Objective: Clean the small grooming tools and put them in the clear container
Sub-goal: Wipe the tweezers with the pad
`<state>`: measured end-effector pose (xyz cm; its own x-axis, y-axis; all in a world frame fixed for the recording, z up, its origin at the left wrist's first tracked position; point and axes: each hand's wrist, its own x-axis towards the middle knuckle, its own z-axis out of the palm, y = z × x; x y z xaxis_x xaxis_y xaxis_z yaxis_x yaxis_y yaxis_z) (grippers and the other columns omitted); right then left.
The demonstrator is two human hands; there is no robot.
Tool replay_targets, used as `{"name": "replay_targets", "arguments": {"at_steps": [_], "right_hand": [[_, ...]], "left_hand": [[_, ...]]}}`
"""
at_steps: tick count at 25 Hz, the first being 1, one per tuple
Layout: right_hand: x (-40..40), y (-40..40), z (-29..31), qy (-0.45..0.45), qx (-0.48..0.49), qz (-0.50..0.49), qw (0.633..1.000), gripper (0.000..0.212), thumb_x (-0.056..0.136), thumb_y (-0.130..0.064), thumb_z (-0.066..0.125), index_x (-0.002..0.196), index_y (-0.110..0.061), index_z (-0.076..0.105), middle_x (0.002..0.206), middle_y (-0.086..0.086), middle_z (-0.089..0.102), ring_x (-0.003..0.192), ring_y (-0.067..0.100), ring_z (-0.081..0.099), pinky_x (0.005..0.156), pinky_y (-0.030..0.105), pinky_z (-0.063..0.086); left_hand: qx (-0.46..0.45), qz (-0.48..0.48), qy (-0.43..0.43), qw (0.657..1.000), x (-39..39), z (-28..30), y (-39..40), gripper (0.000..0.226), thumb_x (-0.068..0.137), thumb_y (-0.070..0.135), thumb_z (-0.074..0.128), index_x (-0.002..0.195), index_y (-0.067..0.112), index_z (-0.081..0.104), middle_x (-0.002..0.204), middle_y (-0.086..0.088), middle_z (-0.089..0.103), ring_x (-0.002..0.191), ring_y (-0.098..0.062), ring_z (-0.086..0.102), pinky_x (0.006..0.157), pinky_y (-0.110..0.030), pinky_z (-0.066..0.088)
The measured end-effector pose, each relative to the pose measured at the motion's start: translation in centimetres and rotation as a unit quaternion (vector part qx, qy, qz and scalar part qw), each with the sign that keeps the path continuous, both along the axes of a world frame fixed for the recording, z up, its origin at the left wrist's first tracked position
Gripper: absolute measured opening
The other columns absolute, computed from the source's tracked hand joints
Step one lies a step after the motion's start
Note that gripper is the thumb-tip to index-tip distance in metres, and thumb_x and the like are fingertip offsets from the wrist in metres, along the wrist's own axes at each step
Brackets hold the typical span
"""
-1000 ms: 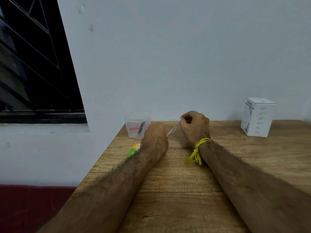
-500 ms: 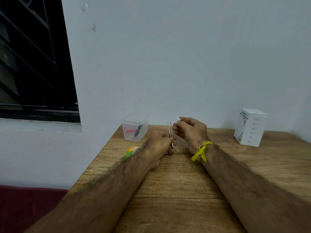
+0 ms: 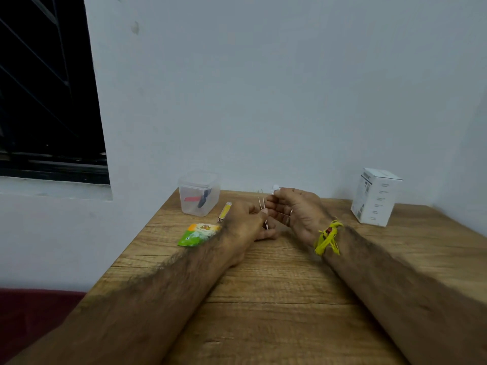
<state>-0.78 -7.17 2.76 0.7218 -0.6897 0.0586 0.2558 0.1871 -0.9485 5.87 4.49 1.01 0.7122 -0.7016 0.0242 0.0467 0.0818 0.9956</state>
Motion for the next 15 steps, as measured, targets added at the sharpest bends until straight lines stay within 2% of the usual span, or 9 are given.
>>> {"name": "replay_targets", "arguments": {"at_steps": [7,11,15], "right_hand": [[-1.2,-1.5,-1.1,-0.027,0.032,0.047,0.998,0.003,0.092,-0.005,0.065,0.092,-0.008,0.066,0.083,0.011,0.072,0.073,0.018,0.071,0.066,0.027,0.061],[-1.2,-1.8,-1.1,-0.01,0.011,0.082,0.997,0.003,0.091,-0.006,0.065,0.092,-0.008,0.066,0.083,0.009,0.072,0.073,0.018,0.07,0.065,0.027,0.06],[-1.3,-1.9,-1.1,0.009,-0.017,0.116,0.993,0.003,0.092,-0.006,0.065,0.094,-0.007,0.067,0.084,0.008,0.072,0.074,0.016,0.07,0.066,0.026,0.06]], "left_hand": [[-0.017,0.071,0.008,0.997,-0.5,0.5,-0.1,0.017,0.098,0.005,0.056,0.098,-0.008,0.065,0.088,-0.024,0.071,0.078,-0.034,0.076,0.076,-0.036,0.064],[-0.012,0.042,-0.022,0.999,-0.6,0.4,0.1,0.02,0.103,0.013,0.054,0.094,0.0,0.066,0.079,-0.015,0.067,0.068,-0.024,0.07,0.065,-0.025,0.063],[-0.013,0.036,-0.072,0.997,-0.5,0.1,0.2,0.018,0.103,0.01,0.053,0.1,0.001,0.069,0.083,-0.018,0.07,0.071,-0.024,0.071,0.063,-0.026,0.062]]}}
